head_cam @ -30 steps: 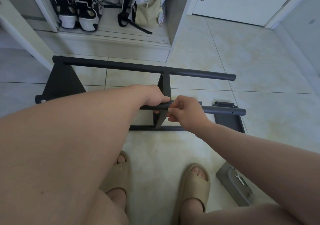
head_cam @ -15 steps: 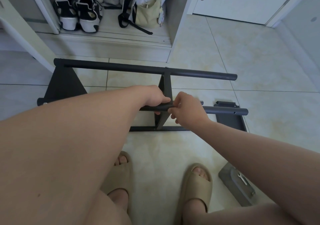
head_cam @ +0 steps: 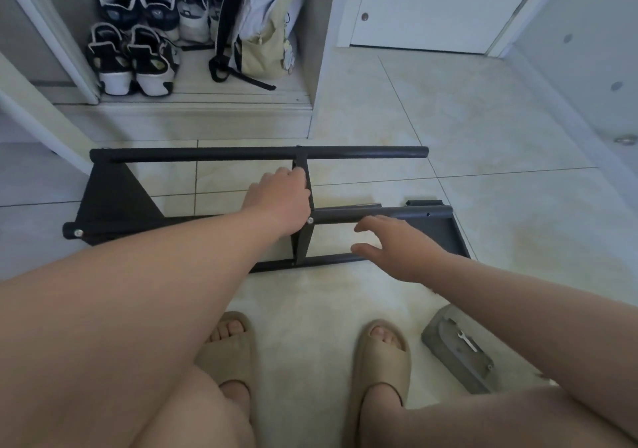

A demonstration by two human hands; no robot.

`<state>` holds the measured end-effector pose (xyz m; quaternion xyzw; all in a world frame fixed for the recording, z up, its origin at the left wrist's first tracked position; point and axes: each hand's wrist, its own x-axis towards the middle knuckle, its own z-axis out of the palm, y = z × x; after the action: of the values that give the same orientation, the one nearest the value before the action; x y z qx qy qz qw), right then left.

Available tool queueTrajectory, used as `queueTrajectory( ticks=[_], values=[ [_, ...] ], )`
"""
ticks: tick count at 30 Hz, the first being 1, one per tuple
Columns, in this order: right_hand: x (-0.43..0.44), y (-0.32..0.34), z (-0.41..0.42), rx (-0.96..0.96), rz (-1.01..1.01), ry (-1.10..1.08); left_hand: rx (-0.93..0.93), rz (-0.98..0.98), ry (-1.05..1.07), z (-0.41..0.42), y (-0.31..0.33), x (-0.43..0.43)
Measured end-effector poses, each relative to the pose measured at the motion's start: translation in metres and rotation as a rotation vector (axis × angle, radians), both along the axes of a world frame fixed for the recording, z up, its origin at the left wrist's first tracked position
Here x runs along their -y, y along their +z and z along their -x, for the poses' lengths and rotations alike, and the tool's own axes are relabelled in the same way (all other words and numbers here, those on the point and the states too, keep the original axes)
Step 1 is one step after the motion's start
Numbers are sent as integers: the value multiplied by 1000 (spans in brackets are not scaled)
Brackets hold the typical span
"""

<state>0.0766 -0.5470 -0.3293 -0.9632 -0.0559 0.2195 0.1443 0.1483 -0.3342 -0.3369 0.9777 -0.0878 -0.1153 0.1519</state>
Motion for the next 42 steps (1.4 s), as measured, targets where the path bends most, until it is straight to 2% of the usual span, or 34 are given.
queueTrajectory(
  ticks=[3, 5, 10, 15, 20, 23, 28, 33, 38, 42],
  values=[
    [43, 3, 21, 20, 100, 24, 251, 52, -124, 8, 11, 19],
    [72, 1, 38, 24, 207, 43, 287, 107, -221, 17, 17, 38],
    [138, -13, 82, -61, 381, 81, 182, 127, -495, 43, 19, 101],
    [195, -46, 116, -175, 415, 30, -31, 15, -647, 64, -13, 169],
    [237, -100, 133, -291, 406, 17, -383, 6, -609, 87, -67, 234],
    [252, -142, 144, -366, 394, -21, -514, 18, -614, 108, -107, 258],
    [273, -193, 153, -437, 313, -220, -632, 11, -583, 122, -157, 271],
    [294, -221, 159, -478, 229, -387, -652, 178, -478, 128, -183, 283],
    [305, -238, 169, -450, 288, -440, -733, 312, -334, 129, -195, 292],
    [302, -247, 170, -419, 314, -458, -767, 341, -308, 129, -199, 291]
  ],
)
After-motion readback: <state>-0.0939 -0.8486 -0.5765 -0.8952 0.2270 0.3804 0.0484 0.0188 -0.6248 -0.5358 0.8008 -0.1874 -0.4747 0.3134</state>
